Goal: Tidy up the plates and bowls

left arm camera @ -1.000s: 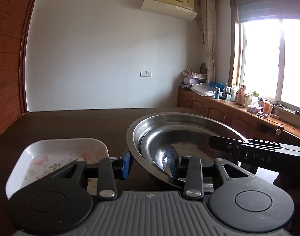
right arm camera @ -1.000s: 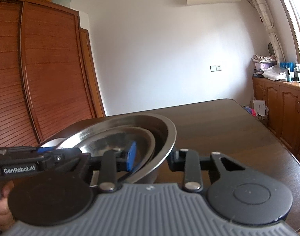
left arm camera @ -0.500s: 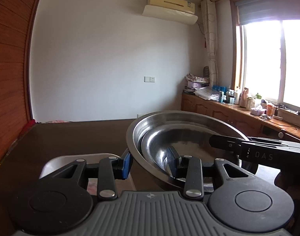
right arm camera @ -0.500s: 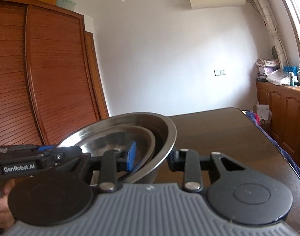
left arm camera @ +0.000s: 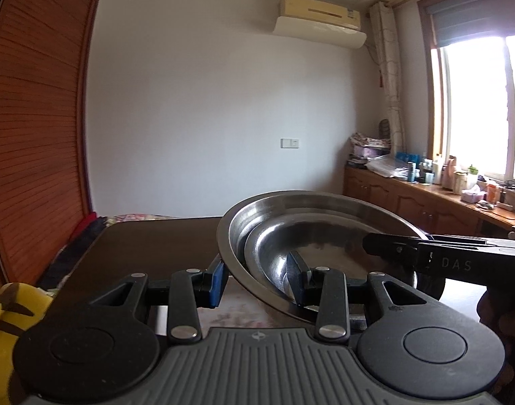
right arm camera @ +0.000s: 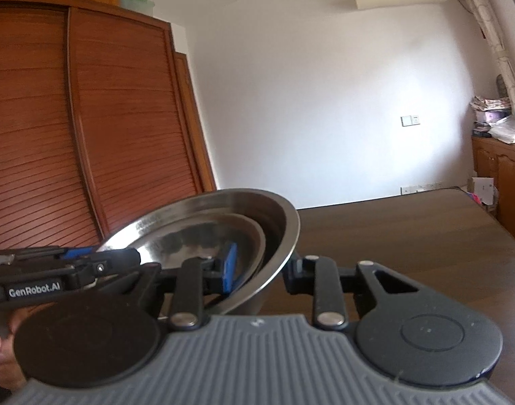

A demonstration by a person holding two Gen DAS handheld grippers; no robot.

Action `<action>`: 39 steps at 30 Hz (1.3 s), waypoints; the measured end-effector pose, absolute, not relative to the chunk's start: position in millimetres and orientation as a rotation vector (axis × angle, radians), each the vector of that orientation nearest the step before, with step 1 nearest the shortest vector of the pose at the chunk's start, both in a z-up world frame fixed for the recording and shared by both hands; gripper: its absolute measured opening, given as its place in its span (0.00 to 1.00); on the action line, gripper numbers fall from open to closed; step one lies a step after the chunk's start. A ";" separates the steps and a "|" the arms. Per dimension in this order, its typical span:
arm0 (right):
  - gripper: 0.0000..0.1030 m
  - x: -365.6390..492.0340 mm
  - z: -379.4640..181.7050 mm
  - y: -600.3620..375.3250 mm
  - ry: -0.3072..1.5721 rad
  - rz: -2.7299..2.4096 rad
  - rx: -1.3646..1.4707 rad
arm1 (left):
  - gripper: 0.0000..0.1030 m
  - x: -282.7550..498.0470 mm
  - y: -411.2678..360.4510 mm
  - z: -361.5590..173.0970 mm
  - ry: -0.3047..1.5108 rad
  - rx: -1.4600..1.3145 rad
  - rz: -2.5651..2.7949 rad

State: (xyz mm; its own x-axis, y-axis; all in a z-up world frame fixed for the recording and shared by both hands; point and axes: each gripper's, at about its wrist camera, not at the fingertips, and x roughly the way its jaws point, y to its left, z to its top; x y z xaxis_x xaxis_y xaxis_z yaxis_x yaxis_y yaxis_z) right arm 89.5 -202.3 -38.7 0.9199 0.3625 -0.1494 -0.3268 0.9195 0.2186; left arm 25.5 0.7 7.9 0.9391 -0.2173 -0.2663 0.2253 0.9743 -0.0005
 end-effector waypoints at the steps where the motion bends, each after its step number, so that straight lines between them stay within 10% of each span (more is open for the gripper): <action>1: 0.29 90.4 -38.7 -198.8 0.191 0.362 0.189 | 0.64 25.7 5.2 6.7 0.271 0.027 -0.218; 34: 0.32 111.7 -54.5 -141.1 0.292 0.432 0.121 | 0.64 41.7 40.8 -24.9 0.356 0.002 -0.123; 39: 0.42 112.4 -54.8 -137.9 0.280 0.435 0.108 | 0.84 38.2 40.0 -26.6 0.343 -0.005 -0.105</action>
